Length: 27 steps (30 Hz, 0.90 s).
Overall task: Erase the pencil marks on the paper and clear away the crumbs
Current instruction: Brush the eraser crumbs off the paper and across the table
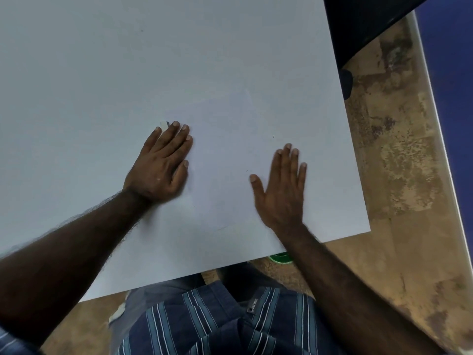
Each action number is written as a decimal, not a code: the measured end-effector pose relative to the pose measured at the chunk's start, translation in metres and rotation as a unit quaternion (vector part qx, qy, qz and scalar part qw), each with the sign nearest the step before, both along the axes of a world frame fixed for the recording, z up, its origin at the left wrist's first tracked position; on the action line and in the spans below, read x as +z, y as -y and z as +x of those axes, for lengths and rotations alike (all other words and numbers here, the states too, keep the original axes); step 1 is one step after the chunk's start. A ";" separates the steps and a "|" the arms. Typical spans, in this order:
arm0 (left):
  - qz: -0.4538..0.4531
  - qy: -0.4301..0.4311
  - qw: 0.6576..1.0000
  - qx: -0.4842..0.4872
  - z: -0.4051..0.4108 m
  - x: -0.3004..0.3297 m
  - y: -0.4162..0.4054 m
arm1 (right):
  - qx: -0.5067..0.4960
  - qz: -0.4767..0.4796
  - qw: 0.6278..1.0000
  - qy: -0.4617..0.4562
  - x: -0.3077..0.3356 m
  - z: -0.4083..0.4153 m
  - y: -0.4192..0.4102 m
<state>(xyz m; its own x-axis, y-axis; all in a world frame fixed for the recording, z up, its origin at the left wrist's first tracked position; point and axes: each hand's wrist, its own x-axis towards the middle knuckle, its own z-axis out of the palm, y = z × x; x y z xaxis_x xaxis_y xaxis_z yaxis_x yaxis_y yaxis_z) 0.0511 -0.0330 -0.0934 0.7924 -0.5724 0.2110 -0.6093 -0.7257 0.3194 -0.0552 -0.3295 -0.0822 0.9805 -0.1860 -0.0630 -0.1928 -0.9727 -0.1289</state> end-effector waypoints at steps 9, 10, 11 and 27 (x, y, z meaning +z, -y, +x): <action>0.002 0.003 1.000 -0.007 0.001 0.000 0.000 | 0.209 0.091 0.973 0.021 0.007 -0.003 -0.081; 0.002 0.005 1.000 -0.009 0.001 0.000 0.000 | 0.227 0.082 0.970 0.018 0.006 -0.004 -0.086; 0.000 0.006 1.000 -0.010 0.001 0.000 -0.001 | 0.236 0.071 0.969 0.013 0.005 -0.005 -0.086; 0.008 -0.009 1.000 -0.003 -0.002 0.004 0.000 | 0.083 0.042 0.996 -0.009 0.018 -0.047 0.029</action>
